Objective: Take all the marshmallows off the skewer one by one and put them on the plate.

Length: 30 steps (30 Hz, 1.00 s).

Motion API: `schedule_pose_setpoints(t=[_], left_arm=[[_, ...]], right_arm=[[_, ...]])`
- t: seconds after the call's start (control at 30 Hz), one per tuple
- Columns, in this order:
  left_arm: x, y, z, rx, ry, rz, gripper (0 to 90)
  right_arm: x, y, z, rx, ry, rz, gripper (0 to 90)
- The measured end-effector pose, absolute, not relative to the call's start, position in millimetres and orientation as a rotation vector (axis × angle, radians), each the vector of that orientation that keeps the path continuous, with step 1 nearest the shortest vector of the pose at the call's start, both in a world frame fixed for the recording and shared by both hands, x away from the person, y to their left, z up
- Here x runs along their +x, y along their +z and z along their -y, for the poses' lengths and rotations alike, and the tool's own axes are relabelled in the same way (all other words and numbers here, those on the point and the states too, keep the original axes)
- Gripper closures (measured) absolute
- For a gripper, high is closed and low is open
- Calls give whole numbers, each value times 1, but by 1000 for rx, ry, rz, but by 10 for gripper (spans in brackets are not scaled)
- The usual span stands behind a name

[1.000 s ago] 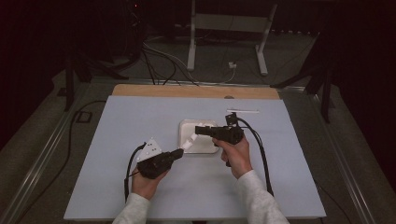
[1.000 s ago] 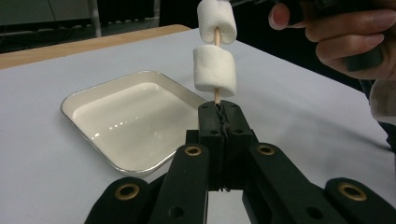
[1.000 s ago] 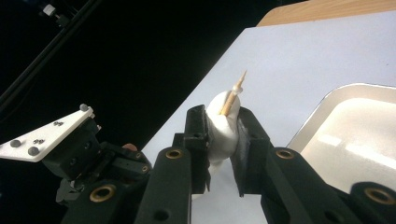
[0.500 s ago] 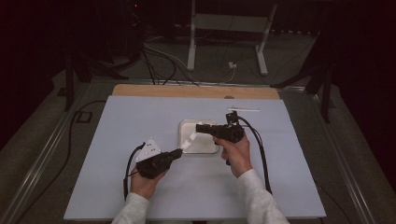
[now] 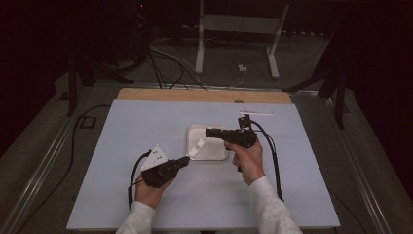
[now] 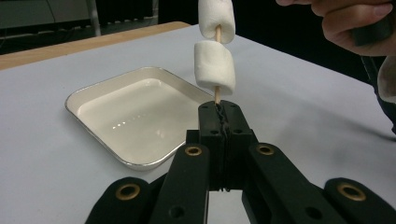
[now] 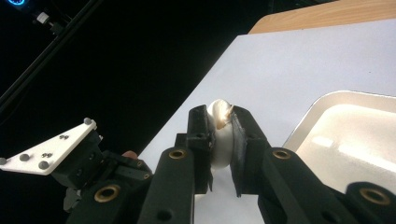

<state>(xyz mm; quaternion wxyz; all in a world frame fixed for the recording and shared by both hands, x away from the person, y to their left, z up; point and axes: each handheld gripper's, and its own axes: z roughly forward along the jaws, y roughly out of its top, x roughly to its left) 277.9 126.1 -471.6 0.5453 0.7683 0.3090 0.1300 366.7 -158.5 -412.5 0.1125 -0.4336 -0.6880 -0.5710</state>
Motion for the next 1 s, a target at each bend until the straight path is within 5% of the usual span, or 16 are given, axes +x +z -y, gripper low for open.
schedule_pose_setpoints(t=[1.0], left_arm=[[275,-474,-138,1838,300,-720,900]], right_arm=[[372,-410,168,-1318,-1706,1959,811]])
